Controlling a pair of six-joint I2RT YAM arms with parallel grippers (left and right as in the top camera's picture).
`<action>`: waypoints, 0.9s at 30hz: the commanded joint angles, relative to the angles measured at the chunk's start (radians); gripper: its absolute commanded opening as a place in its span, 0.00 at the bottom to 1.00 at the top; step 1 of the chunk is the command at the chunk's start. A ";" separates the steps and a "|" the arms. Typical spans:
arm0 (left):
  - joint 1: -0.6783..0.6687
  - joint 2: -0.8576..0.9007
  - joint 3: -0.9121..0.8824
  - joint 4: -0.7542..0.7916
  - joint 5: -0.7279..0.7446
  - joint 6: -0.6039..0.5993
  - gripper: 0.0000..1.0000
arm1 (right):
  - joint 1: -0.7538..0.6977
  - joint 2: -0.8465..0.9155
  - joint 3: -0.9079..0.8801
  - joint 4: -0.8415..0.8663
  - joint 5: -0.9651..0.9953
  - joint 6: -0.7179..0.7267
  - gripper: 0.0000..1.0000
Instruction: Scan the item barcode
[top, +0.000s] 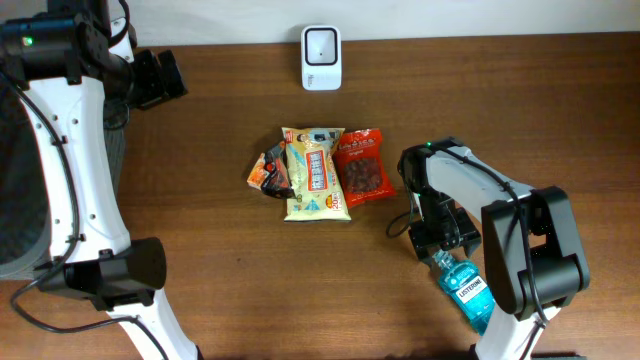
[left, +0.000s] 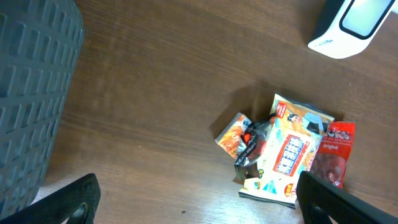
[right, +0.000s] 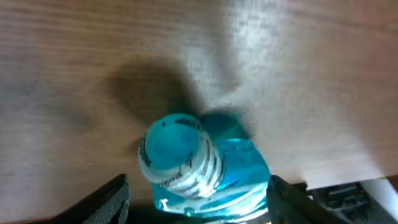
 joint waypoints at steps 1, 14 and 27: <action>0.002 -0.005 0.003 -0.001 0.010 0.012 0.99 | 0.004 0.003 -0.040 0.045 0.016 0.020 0.68; 0.002 -0.005 0.003 -0.001 0.010 0.012 0.99 | 0.002 0.003 -0.087 0.168 0.016 0.062 0.22; 0.002 -0.005 0.003 -0.001 0.010 0.012 0.99 | -0.071 0.003 0.322 0.451 -0.018 0.061 0.21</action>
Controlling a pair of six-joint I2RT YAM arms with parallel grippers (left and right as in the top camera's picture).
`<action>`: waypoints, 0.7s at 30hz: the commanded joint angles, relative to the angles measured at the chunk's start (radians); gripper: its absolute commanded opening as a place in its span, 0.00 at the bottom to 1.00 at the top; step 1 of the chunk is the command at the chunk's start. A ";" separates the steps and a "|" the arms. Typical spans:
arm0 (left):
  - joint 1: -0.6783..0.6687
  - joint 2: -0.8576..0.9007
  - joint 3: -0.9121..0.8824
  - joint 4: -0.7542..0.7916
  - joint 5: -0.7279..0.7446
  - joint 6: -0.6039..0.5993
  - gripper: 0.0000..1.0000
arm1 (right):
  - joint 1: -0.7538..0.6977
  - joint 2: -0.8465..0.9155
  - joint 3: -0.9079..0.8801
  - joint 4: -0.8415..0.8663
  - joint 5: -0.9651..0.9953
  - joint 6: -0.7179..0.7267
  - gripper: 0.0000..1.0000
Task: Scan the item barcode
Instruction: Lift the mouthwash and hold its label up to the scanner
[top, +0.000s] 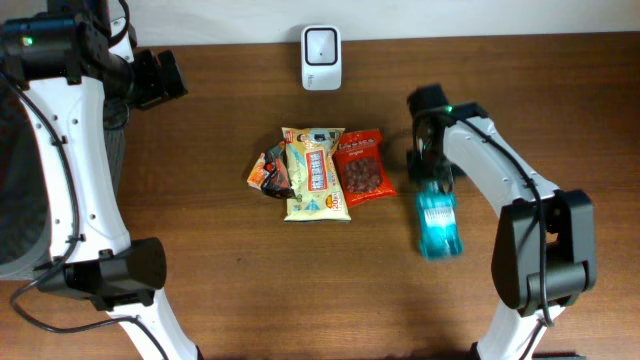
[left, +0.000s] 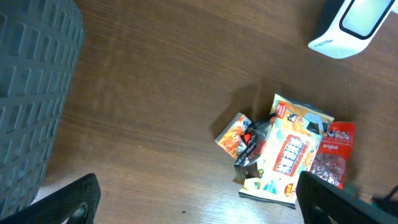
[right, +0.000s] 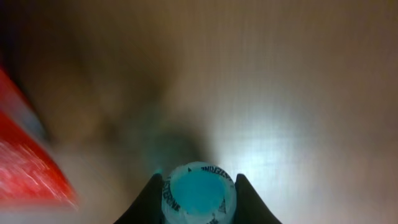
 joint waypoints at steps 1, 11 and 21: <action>0.002 -0.005 0.003 -0.001 0.010 0.012 0.99 | -0.003 0.000 0.048 0.188 -0.064 0.012 0.46; 0.002 -0.005 0.003 0.000 0.010 0.012 0.99 | -0.006 0.000 0.047 0.219 -0.086 0.042 1.00; 0.002 -0.005 0.003 -0.001 0.010 0.012 0.99 | -0.005 0.172 0.043 0.282 -0.158 0.052 0.88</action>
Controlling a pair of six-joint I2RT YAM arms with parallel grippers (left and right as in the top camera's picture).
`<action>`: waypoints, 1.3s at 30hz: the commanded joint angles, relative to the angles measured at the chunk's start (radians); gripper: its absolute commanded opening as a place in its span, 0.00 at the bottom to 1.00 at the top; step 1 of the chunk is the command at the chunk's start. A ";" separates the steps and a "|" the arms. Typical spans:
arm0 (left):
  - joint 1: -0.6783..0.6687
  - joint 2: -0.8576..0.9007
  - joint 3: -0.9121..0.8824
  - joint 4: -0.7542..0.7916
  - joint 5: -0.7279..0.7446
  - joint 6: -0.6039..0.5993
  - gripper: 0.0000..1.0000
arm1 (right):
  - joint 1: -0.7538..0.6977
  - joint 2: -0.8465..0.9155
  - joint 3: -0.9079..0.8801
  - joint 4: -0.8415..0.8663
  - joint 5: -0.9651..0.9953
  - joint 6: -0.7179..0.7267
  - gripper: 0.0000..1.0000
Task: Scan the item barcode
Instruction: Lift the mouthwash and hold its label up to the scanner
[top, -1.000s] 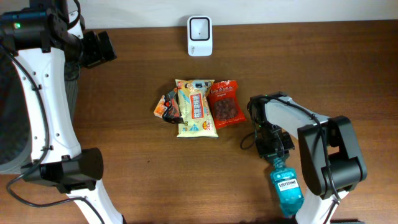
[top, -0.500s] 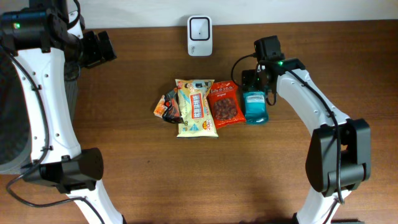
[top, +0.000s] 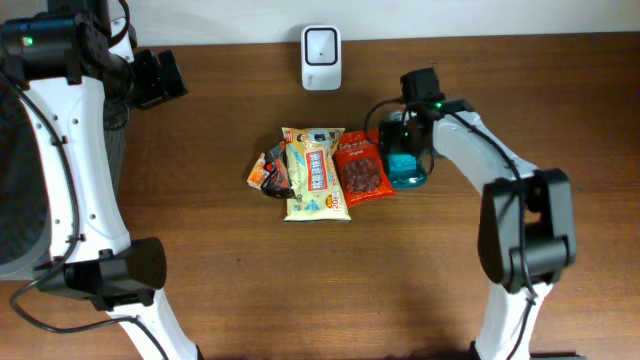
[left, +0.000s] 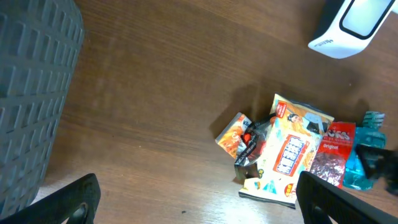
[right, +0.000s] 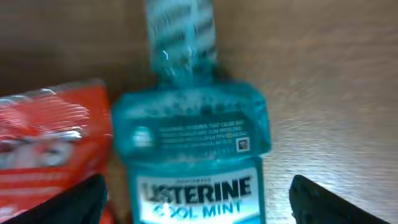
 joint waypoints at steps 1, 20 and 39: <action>0.002 -0.005 0.003 0.000 0.010 0.012 0.99 | 0.000 0.049 0.006 -0.014 -0.015 -0.026 0.87; 0.002 -0.005 0.003 -0.001 0.010 0.012 0.99 | 0.044 0.072 0.314 0.184 -0.108 0.011 0.54; 0.002 -0.005 0.003 -0.001 0.010 0.012 0.99 | 0.217 0.272 0.314 0.858 0.130 0.027 0.53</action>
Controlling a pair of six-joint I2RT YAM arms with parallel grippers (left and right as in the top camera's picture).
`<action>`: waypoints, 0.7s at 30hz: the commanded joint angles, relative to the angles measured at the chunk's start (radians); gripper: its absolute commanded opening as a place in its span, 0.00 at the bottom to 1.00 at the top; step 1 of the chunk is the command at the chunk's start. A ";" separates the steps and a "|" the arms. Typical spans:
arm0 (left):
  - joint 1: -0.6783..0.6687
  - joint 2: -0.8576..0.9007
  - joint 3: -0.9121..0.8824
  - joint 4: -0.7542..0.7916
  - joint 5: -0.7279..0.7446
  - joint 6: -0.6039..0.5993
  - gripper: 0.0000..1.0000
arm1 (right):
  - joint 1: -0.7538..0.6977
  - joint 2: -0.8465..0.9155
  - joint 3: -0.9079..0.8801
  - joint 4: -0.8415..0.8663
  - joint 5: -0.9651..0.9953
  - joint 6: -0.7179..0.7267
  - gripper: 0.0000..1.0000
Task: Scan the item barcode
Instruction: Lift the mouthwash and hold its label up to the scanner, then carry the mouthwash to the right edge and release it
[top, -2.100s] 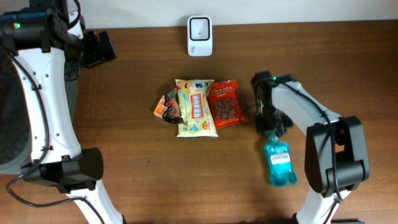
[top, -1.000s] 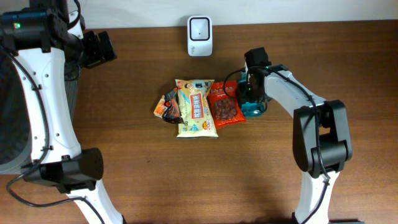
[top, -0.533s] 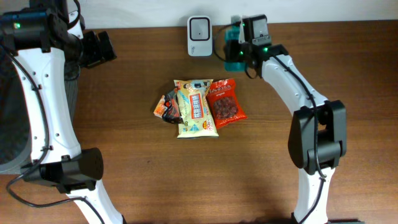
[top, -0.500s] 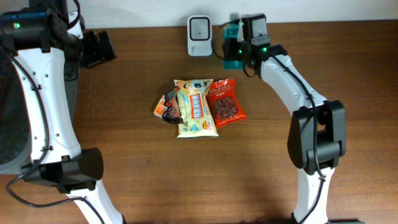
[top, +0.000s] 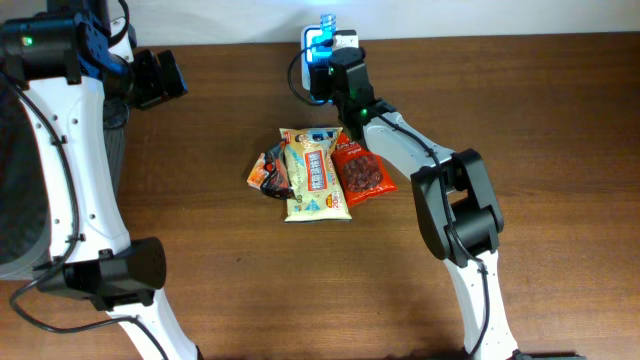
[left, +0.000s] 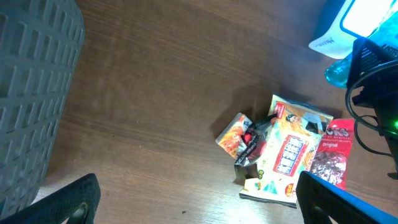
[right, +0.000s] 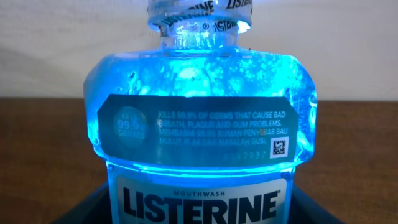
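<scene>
A blue Listerine mouthwash bottle (right: 199, 130) fills the right wrist view, glowing bright blue, label toward the camera. My right gripper (right: 199, 208) is shut on its body; only the dark finger edges show at the bottom corners. In the overhead view the bottle (top: 322, 32) is held right over the white scanner (top: 308, 62) at the table's far edge, hiding most of it. The left wrist view shows the lit scanner (left: 354, 25) with the bottle (left: 339, 71) against it. My left gripper (left: 199, 205) hangs open far to the left, high above the table.
Three snack packets lie mid-table: a yellow one (top: 315, 175), a red one (top: 362, 168) and a small orange one (top: 268, 172). A grey ribbed bin (left: 31, 93) stands off the table's left side.
My right gripper has carried the bottle from beside the red packet up to the scanner at the far edge. The bottle now glows blue. The left arm has not moved.
The bottle first lay at the near right of the table with my right gripper open over its cap. Then the gripper was shut on it further back, then it hung beside the red packet, and now it is at the scanner.
</scene>
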 joint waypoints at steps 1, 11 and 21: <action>0.002 -0.005 0.003 -0.001 0.010 0.012 0.99 | 0.003 -0.026 0.029 0.041 0.029 -0.013 0.53; 0.002 -0.005 0.003 -0.001 0.010 0.012 0.99 | -0.070 -0.163 0.089 -0.029 0.105 -0.011 0.53; 0.002 -0.005 0.003 -0.001 0.010 0.012 0.99 | -0.670 -0.371 0.082 -0.794 0.237 0.161 0.48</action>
